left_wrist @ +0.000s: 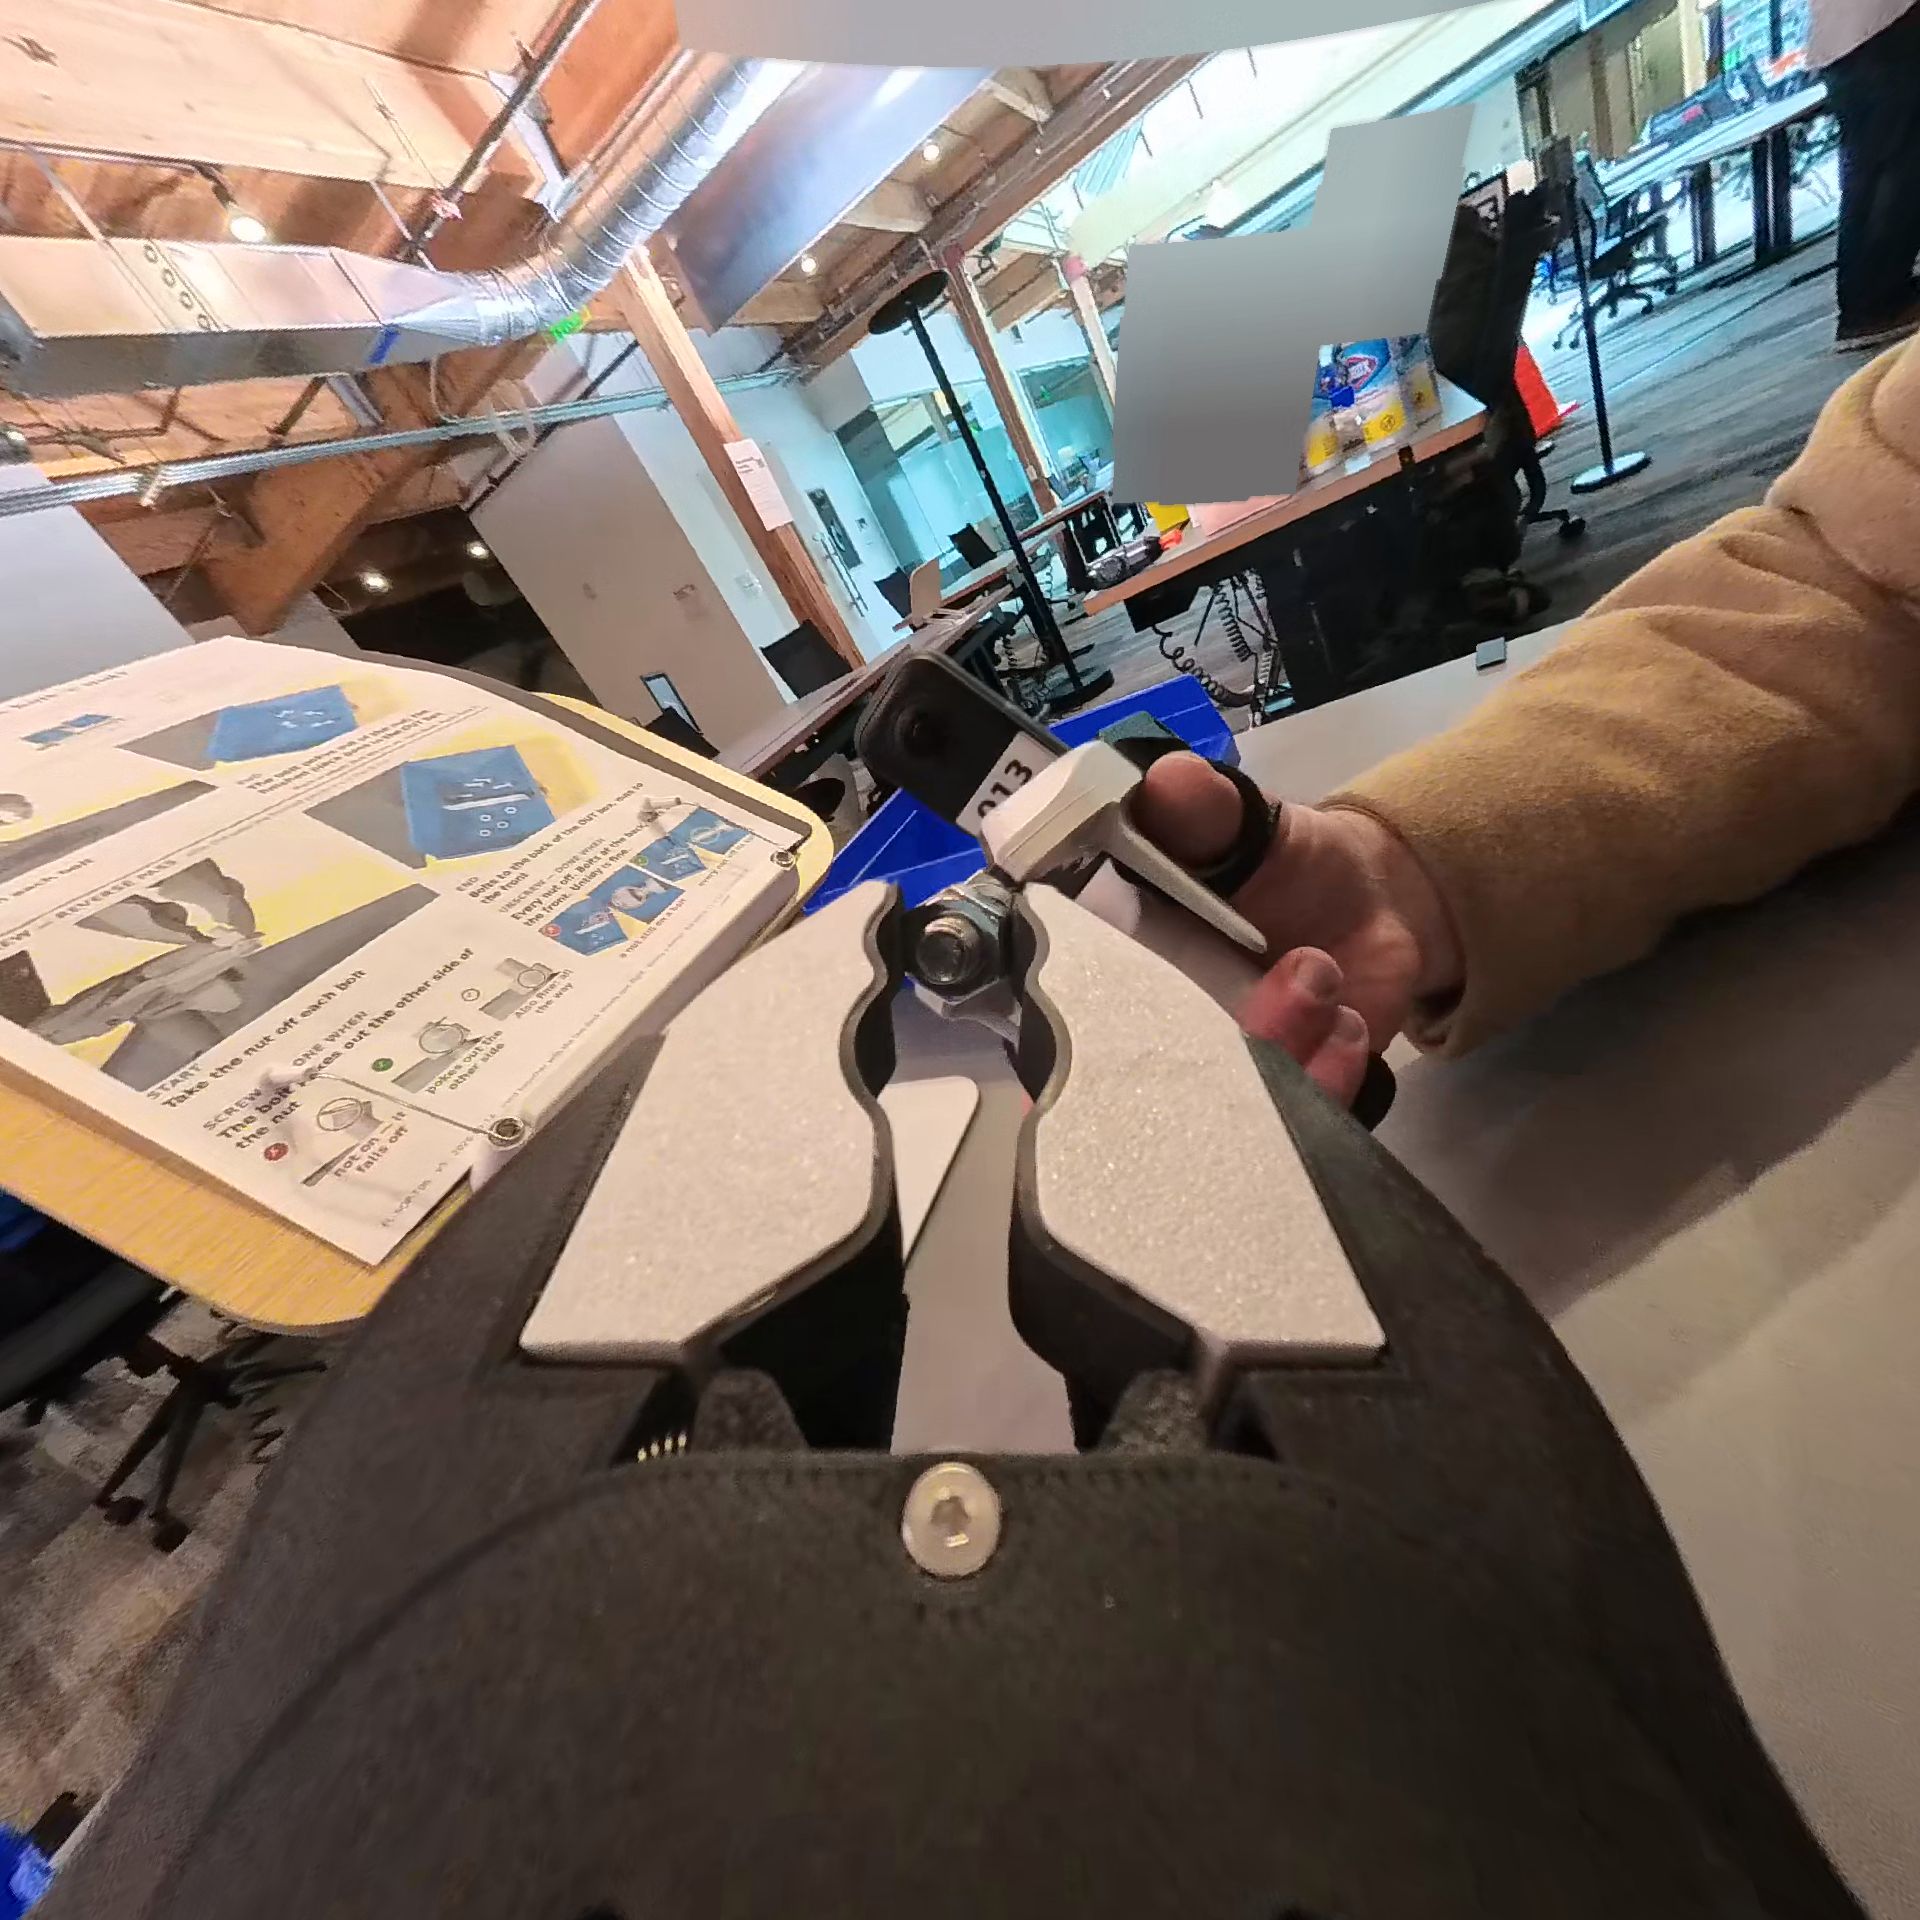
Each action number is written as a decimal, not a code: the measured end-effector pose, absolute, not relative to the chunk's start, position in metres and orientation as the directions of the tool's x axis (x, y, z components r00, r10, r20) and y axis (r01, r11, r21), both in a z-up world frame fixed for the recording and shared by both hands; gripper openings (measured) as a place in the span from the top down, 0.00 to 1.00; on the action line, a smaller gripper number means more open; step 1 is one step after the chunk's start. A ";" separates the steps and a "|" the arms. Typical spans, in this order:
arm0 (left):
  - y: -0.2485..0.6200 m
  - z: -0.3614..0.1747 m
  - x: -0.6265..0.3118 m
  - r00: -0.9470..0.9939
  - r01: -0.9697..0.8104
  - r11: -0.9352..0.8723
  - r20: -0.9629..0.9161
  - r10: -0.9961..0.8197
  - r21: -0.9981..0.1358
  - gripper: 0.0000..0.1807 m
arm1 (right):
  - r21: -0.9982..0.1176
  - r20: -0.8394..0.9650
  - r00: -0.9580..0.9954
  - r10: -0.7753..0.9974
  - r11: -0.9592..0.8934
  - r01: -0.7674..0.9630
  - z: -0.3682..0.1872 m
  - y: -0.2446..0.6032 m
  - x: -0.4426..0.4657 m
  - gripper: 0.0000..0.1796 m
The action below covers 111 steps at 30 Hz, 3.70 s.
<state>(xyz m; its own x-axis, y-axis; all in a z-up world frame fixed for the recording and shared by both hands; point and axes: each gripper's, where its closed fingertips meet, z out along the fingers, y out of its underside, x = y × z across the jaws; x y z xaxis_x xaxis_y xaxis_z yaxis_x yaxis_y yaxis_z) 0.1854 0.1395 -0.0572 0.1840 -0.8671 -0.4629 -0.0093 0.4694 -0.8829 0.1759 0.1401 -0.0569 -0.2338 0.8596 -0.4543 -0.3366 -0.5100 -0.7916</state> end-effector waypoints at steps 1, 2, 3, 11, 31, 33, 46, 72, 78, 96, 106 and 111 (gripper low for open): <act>0.139 -0.057 0.186 0.182 -0.009 0.470 -0.464 -0.867 -0.883 0.90 | -0.795 -0.450 -0.233 0.862 -0.505 -0.335 -0.057 0.140 0.176 0.90; 0.139 -0.057 0.186 0.180 -0.011 0.473 -0.467 -0.866 -0.881 0.90 | -0.802 -0.441 -0.224 0.869 -0.494 -0.336 -0.056 0.140 0.176 0.90; 0.139 -0.057 0.186 0.184 -0.012 0.477 -0.471 -0.863 -0.879 0.90 | -0.811 -0.430 -0.210 0.878 -0.478 -0.338 -0.056 0.140 0.176 0.90; 0.138 -0.054 0.183 0.165 0.020 0.455 -0.446 -0.880 -0.890 0.85 | -0.896 -0.310 -0.104 0.945 -0.328 -0.300 -0.054 0.141 0.182 0.90; 0.143 -0.060 0.179 0.150 -0.080 0.485 -0.492 -0.858 -0.871 0.87 | -0.963 -0.218 -0.067 0.974 -0.226 -0.149 -0.073 0.136 0.183 0.90; 0.158 -0.050 0.169 0.259 -0.070 0.462 -0.463 -0.848 -0.884 0.97 | -0.980 -0.177 -0.088 0.980 -0.184 -0.075 -0.082 0.126 0.177 0.90; 0.137 -0.071 0.185 0.073 -0.120 0.468 -0.478 -0.875 -0.876 0.77 | -0.957 -0.214 -0.072 0.974 -0.224 -0.187 -0.069 0.135 0.186 0.90; 0.152 -0.060 0.171 0.143 -0.077 0.378 -0.386 -0.912 -0.923 0.84 | -0.986 -0.136 -0.088 0.987 -0.144 -0.086 -0.081 0.119 0.174 0.90; 0.138 -0.057 0.167 0.034 -0.020 0.342 -0.342 -0.939 -0.940 0.77 | -0.985 -0.139 -0.052 0.989 -0.144 -0.096 -0.081 0.127 0.177 0.90; 0.131 -0.067 0.172 -0.011 -0.077 0.358 -0.359 -0.933 -0.930 0.71 | -0.988 -0.134 -0.045 0.990 -0.137 -0.075 -0.086 0.129 0.176 0.90; 0.164 -0.066 0.163 0.169 -0.128 0.342 -0.360 -0.918 -0.931 0.78 | -0.992 -0.109 -0.064 0.992 -0.113 -0.062 -0.087 0.121 0.172 0.90; 0.134 -0.063 0.169 -0.002 -0.053 0.331 -0.331 -0.944 -0.942 0.70 | -0.986 -0.134 -0.046 0.990 -0.138 -0.088 -0.085 0.130 0.178 0.90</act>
<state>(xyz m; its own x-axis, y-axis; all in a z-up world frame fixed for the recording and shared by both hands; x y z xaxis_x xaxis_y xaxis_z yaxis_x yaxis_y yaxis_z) 0.1693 0.1343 -0.0634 -0.0017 -0.9435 -0.3313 -0.0525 0.3310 -0.9422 0.1776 0.1296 -0.0851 -0.0455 0.9899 -0.1344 -0.0883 -0.1380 -0.9865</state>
